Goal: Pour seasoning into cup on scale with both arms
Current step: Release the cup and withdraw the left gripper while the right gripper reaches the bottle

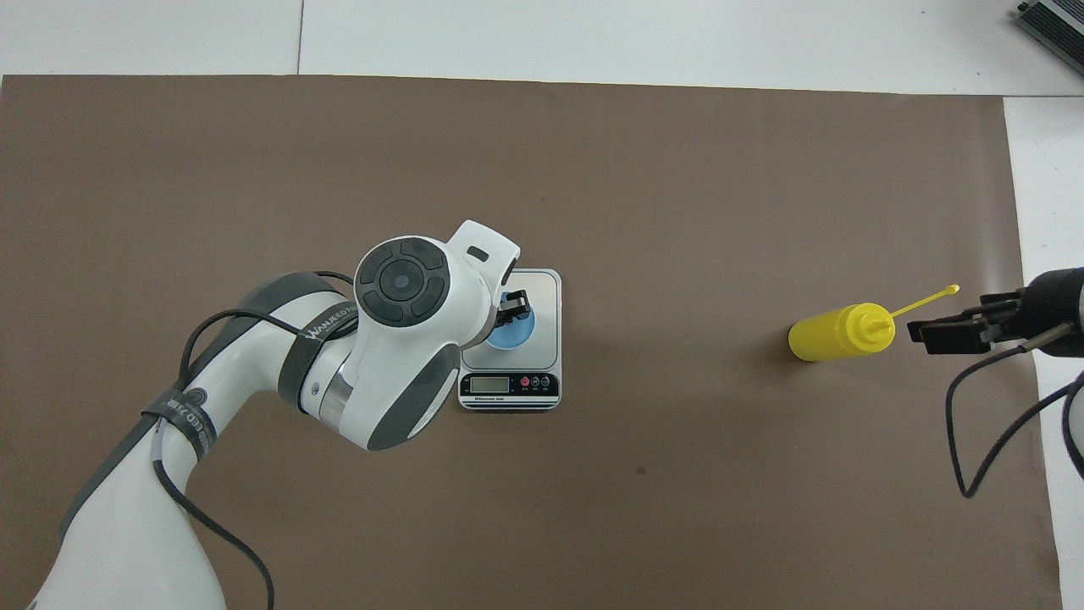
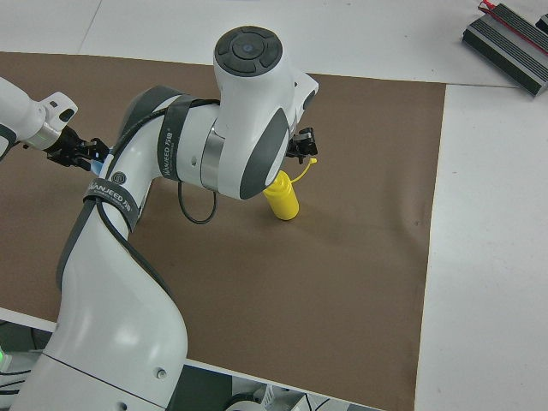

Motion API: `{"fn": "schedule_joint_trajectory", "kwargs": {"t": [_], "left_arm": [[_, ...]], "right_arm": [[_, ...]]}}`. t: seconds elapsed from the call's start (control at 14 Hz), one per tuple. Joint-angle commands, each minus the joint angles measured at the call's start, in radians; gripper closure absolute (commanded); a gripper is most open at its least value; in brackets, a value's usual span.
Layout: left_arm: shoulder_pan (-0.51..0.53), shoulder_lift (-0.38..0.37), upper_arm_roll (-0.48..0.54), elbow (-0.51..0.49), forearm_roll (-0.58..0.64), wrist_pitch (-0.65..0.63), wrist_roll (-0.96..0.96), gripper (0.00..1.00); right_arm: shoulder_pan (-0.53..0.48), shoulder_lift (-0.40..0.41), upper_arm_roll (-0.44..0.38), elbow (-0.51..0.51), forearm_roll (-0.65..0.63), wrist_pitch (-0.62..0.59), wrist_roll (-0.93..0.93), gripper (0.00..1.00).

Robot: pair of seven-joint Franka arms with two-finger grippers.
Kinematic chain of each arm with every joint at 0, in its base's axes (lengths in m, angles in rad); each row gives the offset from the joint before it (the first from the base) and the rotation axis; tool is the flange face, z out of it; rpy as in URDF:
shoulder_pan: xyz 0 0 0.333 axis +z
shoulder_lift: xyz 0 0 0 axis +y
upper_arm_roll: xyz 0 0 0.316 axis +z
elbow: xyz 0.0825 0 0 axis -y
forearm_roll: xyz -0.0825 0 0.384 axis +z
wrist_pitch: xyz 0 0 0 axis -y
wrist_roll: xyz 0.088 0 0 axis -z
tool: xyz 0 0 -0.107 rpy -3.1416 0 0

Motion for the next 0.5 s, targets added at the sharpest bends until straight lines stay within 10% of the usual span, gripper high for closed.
{"fn": "schedule_joint_trajectory", "kwargs": {"t": [0.0, 0.43], "left_arm": [[0.037, -0.066, 0.014, 0.034, 0.053, -0.100, -0.001, 0.00], [0.182, -0.184, 0.014, 0.077, 0.062, -0.277, 0.271, 0.00]], "right_arm": [[-0.044, -0.061, 0.002, -0.126, 0.081, 0.106, -0.188, 0.00], [-0.143, -0.060, -0.001, -0.266, 0.317, 0.230, -0.569, 0.00]]}}
